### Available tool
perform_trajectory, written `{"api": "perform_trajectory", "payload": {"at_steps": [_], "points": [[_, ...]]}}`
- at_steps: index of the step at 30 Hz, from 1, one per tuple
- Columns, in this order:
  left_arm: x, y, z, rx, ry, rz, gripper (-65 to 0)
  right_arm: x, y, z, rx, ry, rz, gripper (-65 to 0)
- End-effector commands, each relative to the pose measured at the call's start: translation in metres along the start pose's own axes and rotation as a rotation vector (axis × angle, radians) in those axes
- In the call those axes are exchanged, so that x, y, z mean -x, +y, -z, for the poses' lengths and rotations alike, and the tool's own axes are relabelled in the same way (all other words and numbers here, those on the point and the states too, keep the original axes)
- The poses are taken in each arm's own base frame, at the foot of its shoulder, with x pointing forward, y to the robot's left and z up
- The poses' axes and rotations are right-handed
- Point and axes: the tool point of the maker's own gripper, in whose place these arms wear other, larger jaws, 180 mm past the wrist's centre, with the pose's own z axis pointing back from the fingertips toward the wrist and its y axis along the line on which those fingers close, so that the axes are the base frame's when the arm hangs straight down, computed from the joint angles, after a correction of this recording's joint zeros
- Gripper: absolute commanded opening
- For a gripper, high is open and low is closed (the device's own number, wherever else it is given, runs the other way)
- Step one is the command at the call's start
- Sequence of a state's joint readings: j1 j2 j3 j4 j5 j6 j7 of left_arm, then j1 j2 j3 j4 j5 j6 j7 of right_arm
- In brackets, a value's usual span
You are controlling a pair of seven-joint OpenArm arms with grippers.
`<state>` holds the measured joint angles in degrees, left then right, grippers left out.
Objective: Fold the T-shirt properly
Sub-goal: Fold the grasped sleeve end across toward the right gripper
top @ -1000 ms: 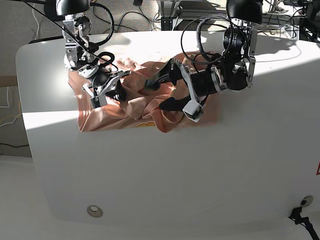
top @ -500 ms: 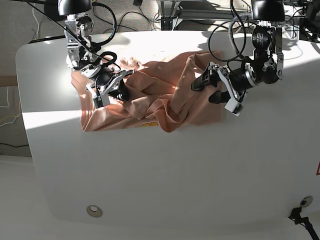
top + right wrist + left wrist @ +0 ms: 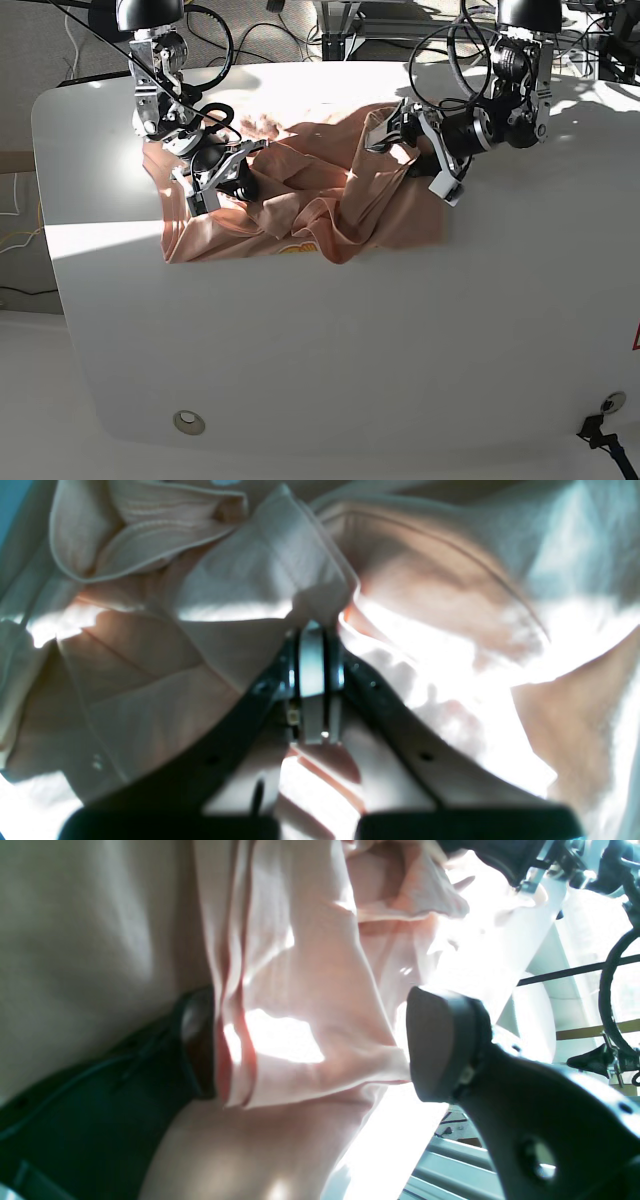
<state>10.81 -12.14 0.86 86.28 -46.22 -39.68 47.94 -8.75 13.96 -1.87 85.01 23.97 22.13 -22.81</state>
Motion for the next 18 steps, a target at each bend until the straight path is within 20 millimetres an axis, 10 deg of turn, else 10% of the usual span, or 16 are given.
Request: {"api": "perform_trajectory", "payload": {"at_steps": [1, 10, 18], "points": [[-0.008, -0.005, 0.0, 0.018, -0.014, 0.024, -17.1, -0.002, -0.001, -0.001, 0.002, 0.011, -0.02, -65.0], [-0.045, -0.053, 0.031, 0.147, -0.054, 0.135, -17.1, -0.003, -0.001, 0.0, 0.001, 0.008, -0.02, -65.0], [-0.08, -0.146, 0.071, 0.38, -0.074, 0.308, -17.1, -0.004, -0.001, 0.0, 0.001, 0.006, -0.021, -65.0]]}}
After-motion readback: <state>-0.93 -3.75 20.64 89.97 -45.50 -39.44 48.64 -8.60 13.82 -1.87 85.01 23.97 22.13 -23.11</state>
